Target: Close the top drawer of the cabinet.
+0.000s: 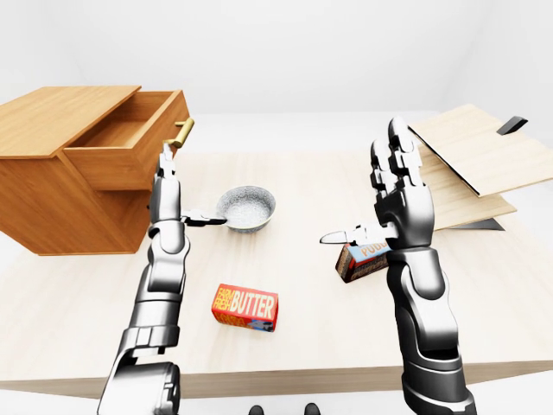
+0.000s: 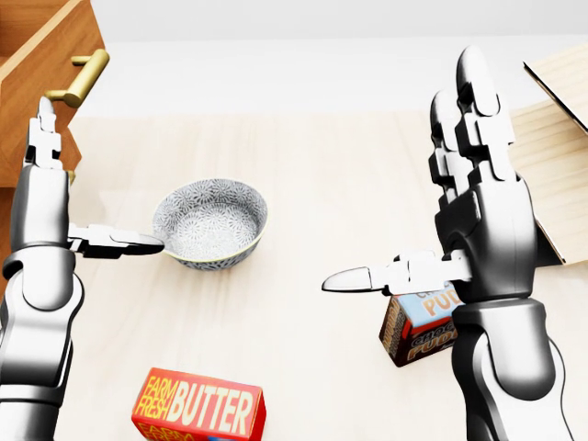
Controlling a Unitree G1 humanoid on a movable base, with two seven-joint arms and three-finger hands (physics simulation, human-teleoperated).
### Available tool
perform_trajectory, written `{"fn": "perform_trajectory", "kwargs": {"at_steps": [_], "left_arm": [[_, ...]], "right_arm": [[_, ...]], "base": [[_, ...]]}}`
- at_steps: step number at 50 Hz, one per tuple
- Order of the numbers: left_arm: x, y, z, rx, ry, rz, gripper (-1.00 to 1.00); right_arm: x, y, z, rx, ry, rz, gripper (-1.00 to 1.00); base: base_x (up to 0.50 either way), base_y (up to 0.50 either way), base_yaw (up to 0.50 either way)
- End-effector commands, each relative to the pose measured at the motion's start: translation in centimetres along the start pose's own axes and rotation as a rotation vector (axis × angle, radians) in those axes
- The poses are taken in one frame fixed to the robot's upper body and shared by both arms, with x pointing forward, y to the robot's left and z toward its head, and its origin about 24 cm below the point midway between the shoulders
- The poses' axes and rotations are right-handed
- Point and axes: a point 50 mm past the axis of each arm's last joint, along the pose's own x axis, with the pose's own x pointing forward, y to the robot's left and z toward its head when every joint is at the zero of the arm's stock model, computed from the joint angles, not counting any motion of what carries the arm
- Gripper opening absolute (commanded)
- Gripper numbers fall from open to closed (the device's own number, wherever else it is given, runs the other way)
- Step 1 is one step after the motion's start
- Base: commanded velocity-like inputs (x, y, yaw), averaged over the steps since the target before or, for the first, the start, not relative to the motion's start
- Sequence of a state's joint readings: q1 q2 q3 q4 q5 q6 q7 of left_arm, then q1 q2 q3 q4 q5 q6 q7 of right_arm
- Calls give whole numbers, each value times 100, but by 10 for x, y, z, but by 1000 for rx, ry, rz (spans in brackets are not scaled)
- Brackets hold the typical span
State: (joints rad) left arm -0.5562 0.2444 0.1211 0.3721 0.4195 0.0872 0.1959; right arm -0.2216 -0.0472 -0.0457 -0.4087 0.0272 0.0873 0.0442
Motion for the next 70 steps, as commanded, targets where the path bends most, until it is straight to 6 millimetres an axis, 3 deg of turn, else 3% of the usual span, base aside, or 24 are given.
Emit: {"fn": "perform_trajectory", "kwargs": {"at_steps": [1, 22, 47, 70], "left_arm": [[3, 12, -18, 10, 70, 52, 100], [1, 41, -27, 14, 78, 147, 100], [21, 77, -34, 28, 133, 246, 100], [26, 101, -37, 15, 157, 325, 100]], "right_arm": [[-1, 0, -1, -1, 7, 1, 100], [0, 2, 0, -1, 1, 4, 100], [0, 2, -2, -4, 10, 6, 100], [0, 2, -2, -6, 11, 10, 100]], "base": [[0, 0, 0], [0, 0, 0], [0, 0, 0], [0, 0, 0]]}}
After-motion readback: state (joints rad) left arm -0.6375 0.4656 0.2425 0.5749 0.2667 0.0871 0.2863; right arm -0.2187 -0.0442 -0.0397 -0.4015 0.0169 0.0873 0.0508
